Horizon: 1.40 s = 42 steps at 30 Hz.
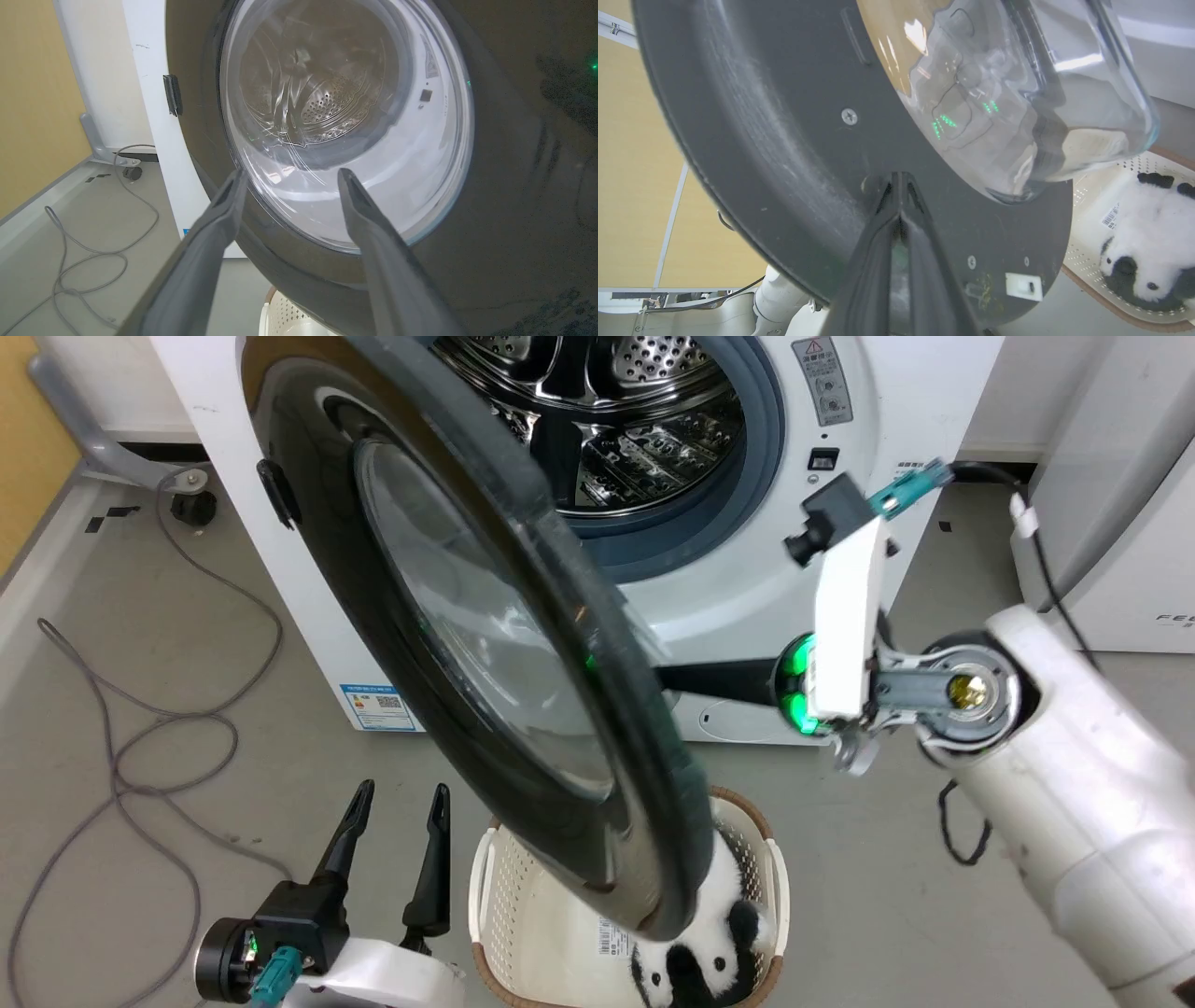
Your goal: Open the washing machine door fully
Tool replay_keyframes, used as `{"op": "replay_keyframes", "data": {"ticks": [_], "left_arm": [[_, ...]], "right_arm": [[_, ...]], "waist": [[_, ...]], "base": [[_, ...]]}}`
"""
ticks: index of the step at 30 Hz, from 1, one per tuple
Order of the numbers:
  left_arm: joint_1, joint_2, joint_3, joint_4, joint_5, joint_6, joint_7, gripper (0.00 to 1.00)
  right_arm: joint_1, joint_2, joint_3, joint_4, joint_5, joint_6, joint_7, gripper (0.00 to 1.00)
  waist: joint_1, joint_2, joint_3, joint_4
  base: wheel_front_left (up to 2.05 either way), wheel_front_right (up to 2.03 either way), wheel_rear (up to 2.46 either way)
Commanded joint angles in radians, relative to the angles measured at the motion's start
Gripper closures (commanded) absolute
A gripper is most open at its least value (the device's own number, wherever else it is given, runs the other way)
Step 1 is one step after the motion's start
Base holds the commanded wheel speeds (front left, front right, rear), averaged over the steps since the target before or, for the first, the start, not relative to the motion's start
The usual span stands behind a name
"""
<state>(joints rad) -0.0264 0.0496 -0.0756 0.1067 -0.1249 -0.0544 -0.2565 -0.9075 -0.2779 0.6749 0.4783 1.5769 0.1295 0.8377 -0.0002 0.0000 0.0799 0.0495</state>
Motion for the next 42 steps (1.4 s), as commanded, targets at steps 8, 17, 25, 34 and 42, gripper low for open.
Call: {"op": "replay_keyframes", "data": {"ticks": [8,17,25,34,42], "left_arm": [[0.015,0.001,-0.005,0.009,-0.004,0.014,-0.005,0.0],[0.01,0.001,-0.005,0.013,-0.004,0.017,-0.005,0.0],[0.01,0.001,-0.01,0.02,-0.006,0.02,-0.005,0.0],[0.019,0.001,-0.013,0.027,-0.006,0.02,-0.005,0.0],[0.021,0.001,-0.012,0.046,0.003,0.009,-0.005,0.0]], "right_arm": [[0.076,0.051,0.027,-0.117,0.012,0.001,-0.017,1.0],[0.126,0.071,0.047,-0.214,0.006,0.001,-0.038,1.0],[0.238,0.043,-0.031,-0.276,-0.015,0.001,-0.204,0.0],[0.455,0.015,-0.173,-0.294,-0.031,0.001,-0.484,0.0],[0.714,-0.026,-0.311,-0.342,-0.095,0.001,-0.775,0.0]], "waist": [[0.0002,0.0,0.0,0.001],[0.0002,0.0,0.004,0.005],[0.0002,0.0,-0.006,0.014],[0.0002,0.0,-0.017,-0.003],[0.0002,0.0,-0.022,0.001]], "base": [[0.0,0.0,0.0],[0.0,0.0,0.0],[0.0,0.0,0.0],[0.0,0.0,0.0],[0.0,0.0,0.0]]}}
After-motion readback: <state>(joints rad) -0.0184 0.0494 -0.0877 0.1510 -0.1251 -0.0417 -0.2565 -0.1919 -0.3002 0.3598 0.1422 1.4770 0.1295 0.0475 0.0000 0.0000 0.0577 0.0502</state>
